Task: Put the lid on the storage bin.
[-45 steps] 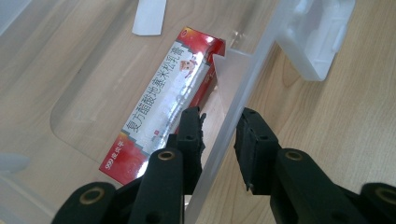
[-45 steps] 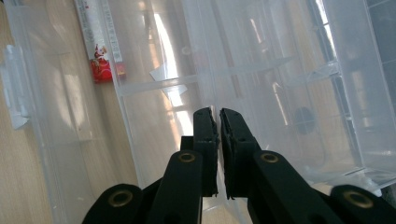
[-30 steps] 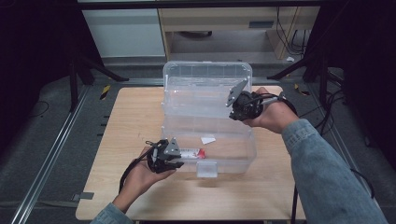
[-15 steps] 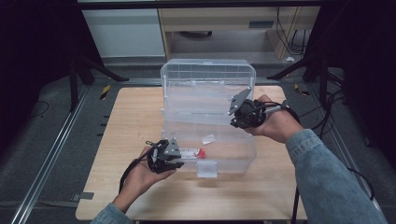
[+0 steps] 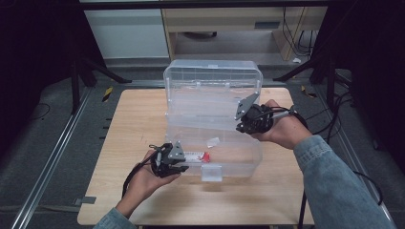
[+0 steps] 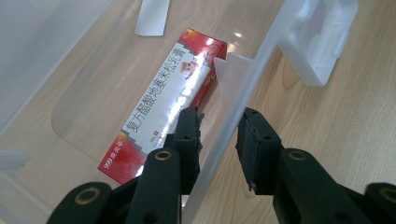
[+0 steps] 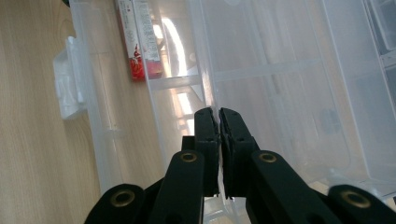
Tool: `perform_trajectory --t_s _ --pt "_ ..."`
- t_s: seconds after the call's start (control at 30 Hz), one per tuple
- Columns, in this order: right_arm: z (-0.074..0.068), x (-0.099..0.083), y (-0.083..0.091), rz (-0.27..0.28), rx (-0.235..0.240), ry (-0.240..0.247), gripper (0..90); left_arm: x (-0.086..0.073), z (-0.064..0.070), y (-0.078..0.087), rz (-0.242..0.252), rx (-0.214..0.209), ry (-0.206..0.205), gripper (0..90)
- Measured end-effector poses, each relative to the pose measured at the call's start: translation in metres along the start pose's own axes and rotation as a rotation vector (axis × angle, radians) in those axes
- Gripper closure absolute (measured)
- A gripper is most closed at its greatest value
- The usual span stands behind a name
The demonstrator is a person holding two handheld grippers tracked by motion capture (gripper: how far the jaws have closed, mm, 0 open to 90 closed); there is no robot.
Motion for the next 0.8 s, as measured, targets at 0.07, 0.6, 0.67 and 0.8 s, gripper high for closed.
perform_trajectory --t_s 0.07,0.6,0.67,0.8 --pt "-0.001 -0.001 0.0 -0.001 -0.001 -0.001 86.7 0.0 0.0 0.0 -0.002 0.0 0.001 69.5" --pt "-0.016 -0.008 -0.002 0.006 0.02 0.005 86.8 0.0 0.0 0.0 0.009 -0.014 0.004 69.5" --pt "-0.017 -0.009 -0.003 0.006 0.022 0.009 86.7 0.0 0.0 0.0 0.009 -0.017 0.006 69.4" --pt "-0.018 -0.009 -0.003 0.008 0.018 0.005 86.3 0.0 0.0 0.0 0.01 -0.023 0.012 68.9"
Point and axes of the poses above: each handheld gripper's, and its own axes: y roughly backward along the jaws, x roughly out of its top, z roughly to its right, the point moved 9 cm from there along -y, roughly forward along the jaws, and after that the axes turned 14 degrees about -z, right-handed, at the moved point
